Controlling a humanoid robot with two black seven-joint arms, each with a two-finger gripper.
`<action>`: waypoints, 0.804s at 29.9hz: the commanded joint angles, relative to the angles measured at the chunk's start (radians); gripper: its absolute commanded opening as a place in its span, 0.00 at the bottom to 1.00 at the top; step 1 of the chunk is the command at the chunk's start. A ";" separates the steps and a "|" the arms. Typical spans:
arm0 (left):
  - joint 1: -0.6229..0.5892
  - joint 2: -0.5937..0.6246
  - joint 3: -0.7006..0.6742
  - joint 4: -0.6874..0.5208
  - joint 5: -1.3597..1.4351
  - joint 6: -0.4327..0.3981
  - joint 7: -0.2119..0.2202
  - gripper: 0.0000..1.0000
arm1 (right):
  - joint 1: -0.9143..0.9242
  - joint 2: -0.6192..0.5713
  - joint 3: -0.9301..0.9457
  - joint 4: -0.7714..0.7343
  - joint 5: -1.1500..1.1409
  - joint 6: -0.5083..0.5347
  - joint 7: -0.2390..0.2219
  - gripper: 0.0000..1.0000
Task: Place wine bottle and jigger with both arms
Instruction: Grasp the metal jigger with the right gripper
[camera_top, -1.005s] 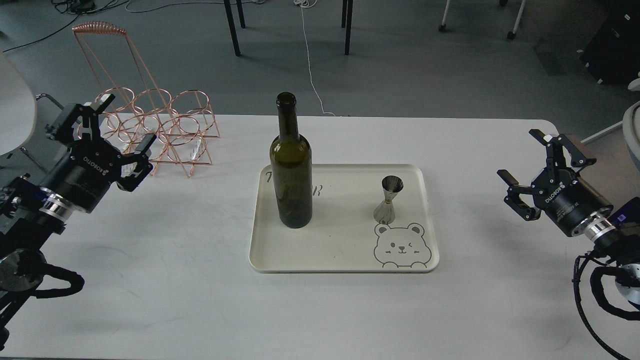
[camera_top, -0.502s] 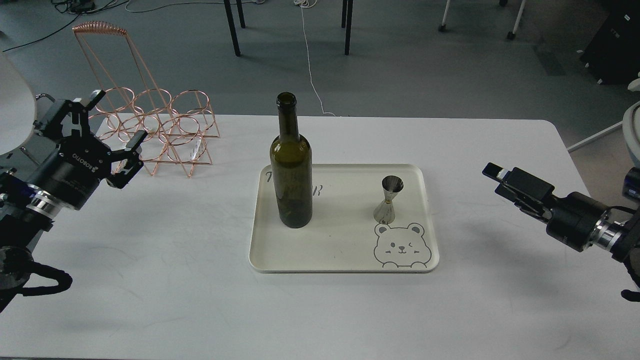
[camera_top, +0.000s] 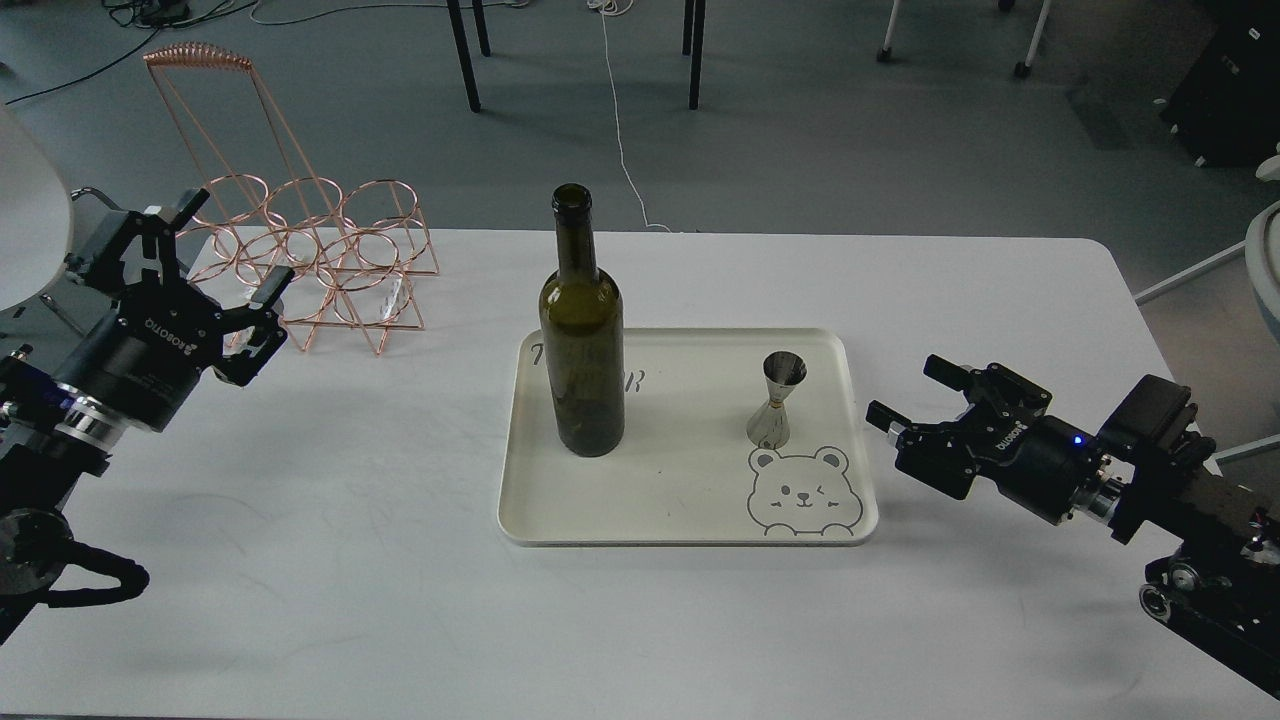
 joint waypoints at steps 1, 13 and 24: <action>0.000 0.001 0.000 0.000 0.000 0.000 -0.001 0.98 | 0.030 0.077 -0.001 -0.066 -0.043 -0.016 0.000 0.99; 0.000 0.004 -0.002 0.000 0.000 0.000 -0.002 0.98 | 0.093 0.251 -0.063 -0.234 -0.077 -0.016 0.000 0.98; 0.000 0.010 -0.015 -0.001 0.000 0.000 -0.010 0.98 | 0.154 0.407 -0.109 -0.440 -0.077 -0.016 0.000 0.72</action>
